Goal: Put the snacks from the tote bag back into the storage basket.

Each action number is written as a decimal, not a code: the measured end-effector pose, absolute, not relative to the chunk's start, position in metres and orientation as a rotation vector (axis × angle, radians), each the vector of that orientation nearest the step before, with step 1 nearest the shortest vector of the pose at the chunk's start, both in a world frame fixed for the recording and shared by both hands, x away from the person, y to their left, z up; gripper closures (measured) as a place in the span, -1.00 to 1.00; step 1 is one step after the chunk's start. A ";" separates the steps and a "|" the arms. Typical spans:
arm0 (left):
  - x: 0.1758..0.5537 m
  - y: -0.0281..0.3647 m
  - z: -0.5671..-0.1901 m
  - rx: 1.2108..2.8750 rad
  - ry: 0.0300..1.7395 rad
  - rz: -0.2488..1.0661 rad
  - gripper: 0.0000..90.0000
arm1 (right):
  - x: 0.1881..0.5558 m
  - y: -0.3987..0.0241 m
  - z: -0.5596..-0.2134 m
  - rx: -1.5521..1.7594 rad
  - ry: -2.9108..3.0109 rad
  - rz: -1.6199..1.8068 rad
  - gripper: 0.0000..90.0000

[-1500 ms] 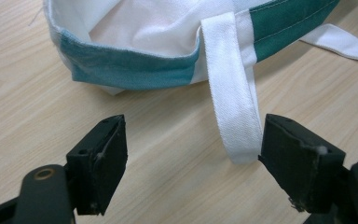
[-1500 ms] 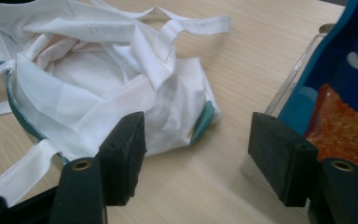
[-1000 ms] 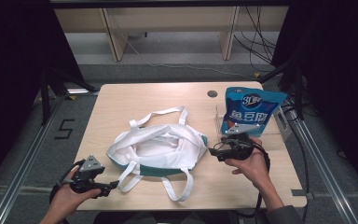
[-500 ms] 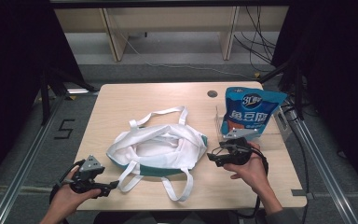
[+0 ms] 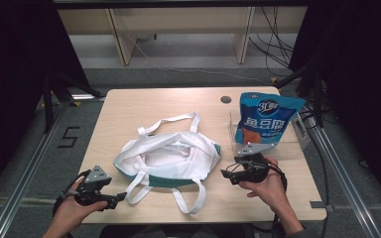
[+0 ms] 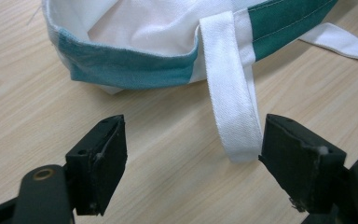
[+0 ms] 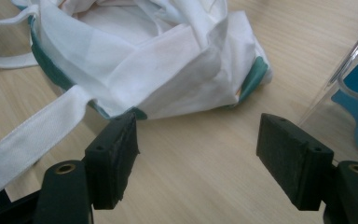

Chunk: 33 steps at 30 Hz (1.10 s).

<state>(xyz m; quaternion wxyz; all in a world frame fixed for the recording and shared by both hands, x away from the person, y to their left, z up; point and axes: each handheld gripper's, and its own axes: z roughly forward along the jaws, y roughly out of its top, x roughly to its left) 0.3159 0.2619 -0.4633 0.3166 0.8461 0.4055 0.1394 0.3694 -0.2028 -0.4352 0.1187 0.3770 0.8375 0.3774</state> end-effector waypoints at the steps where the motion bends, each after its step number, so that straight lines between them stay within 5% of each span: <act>1: 0.316 0.262 -0.463 2.228 1.068 0.368 -0.51 | 0.368 -0.204 -0.436 1.085 2.455 1.099 -0.35; 33: 0.317 0.259 -0.466 2.236 1.061 0.364 -0.52 | 0.331 -0.218 -0.463 1.174 2.481 0.918 -0.54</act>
